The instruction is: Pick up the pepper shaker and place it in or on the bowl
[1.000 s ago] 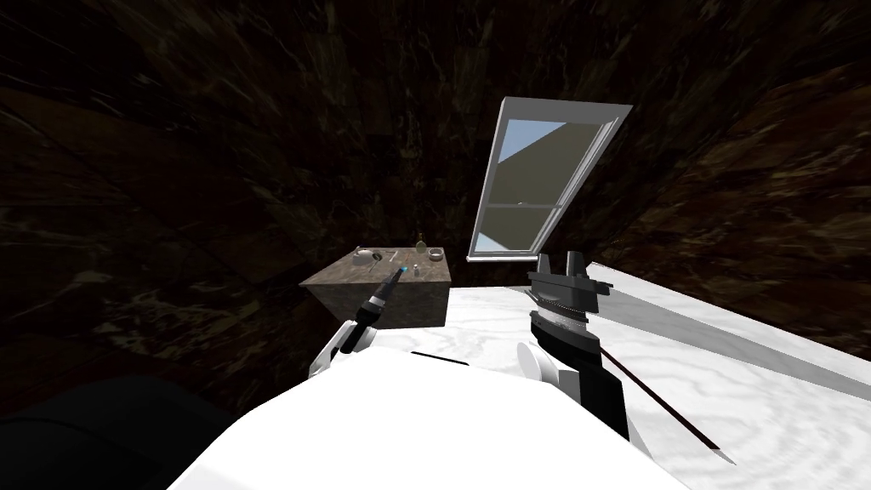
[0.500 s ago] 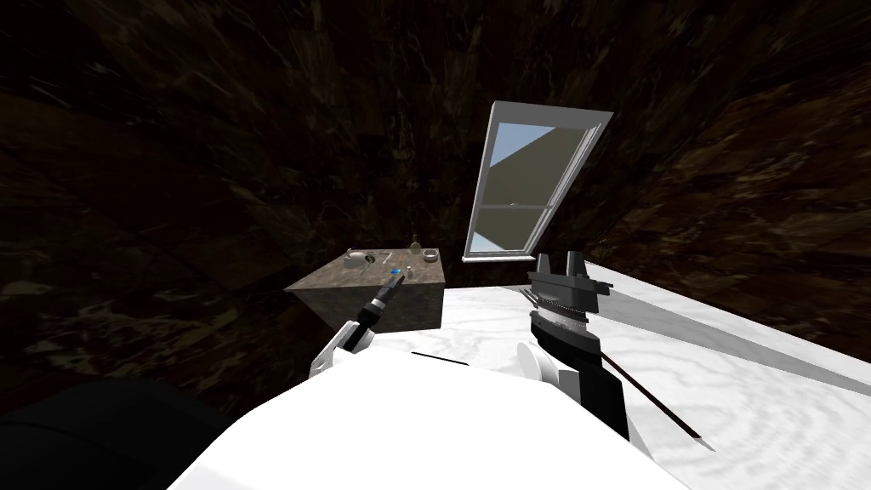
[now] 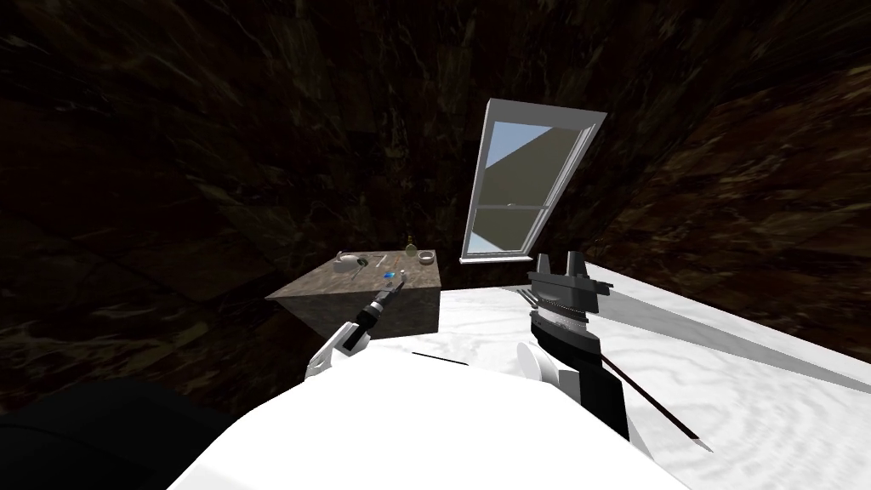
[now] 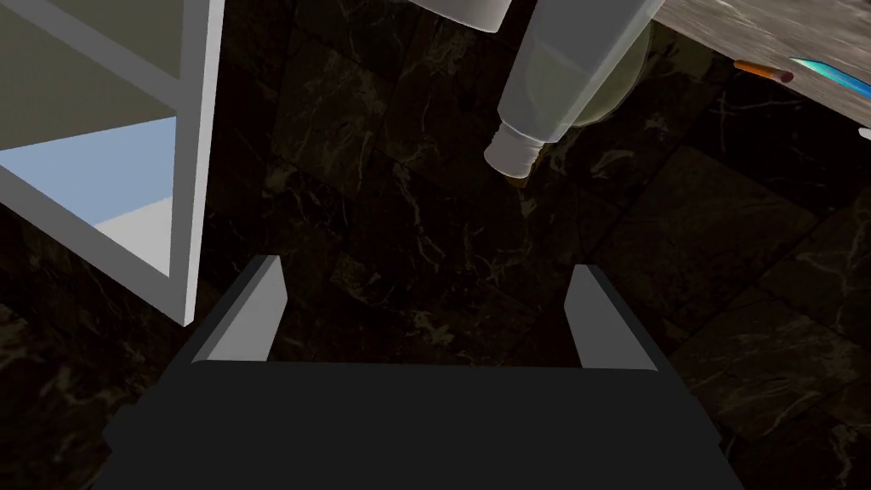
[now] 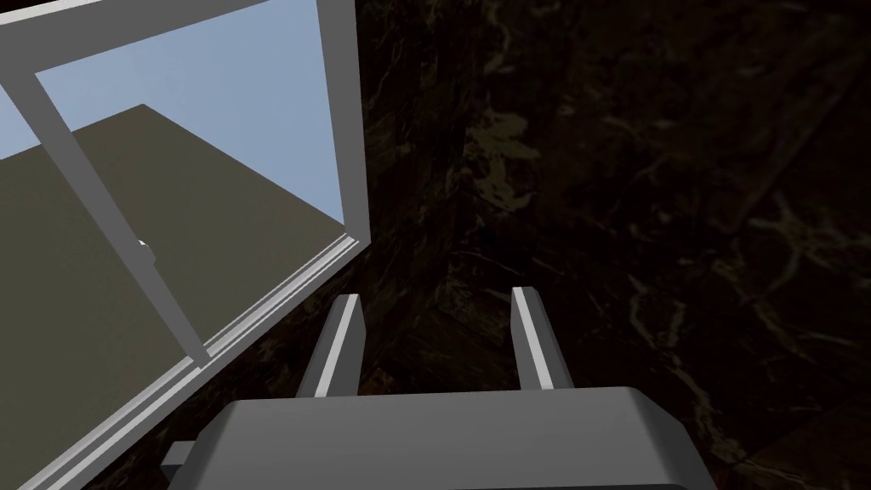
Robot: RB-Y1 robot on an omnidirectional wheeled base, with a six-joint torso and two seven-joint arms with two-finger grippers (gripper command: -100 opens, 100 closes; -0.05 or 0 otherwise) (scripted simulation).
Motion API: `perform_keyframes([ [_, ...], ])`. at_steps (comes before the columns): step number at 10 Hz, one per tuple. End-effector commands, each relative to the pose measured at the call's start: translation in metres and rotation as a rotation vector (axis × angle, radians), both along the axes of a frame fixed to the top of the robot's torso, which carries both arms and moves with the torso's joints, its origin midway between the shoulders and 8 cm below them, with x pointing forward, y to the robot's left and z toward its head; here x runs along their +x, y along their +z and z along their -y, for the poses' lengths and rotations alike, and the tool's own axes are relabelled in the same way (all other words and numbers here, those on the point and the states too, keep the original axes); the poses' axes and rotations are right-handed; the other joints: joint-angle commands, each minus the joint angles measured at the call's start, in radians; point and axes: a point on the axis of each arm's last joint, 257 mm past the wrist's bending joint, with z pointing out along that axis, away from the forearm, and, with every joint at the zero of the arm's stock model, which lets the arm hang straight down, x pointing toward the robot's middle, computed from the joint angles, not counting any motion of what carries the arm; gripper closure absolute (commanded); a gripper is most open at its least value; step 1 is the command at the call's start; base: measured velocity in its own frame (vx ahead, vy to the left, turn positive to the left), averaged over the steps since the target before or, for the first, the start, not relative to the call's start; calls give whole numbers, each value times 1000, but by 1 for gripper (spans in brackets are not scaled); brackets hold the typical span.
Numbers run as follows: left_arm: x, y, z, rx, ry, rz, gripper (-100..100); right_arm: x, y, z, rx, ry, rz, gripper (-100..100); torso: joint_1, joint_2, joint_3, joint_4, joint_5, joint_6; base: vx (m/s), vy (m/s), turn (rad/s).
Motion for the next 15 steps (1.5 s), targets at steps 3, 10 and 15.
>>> perform_keyframes([
  [3, 0, -32, -21, 135, 17, -68, -100, 0, 0, 0, 0, 0, 0, 0, 0, 0, 0, 0, 0, 0, 96, -30, -33],
  [10, 1, -47, -39, 240, 25, -109, 100, 0, 0, 0, 0, 0, 0, 0, 2, 5, 3, 1, 0, 0, 65, -4, -21],
  [15, 1, -48, -40, 241, 27, -109, 0, 0, 0, 0, 0, 0, 0, 0, 1, 6, 3, 1, 0, 1, 0, 0, 2],
])
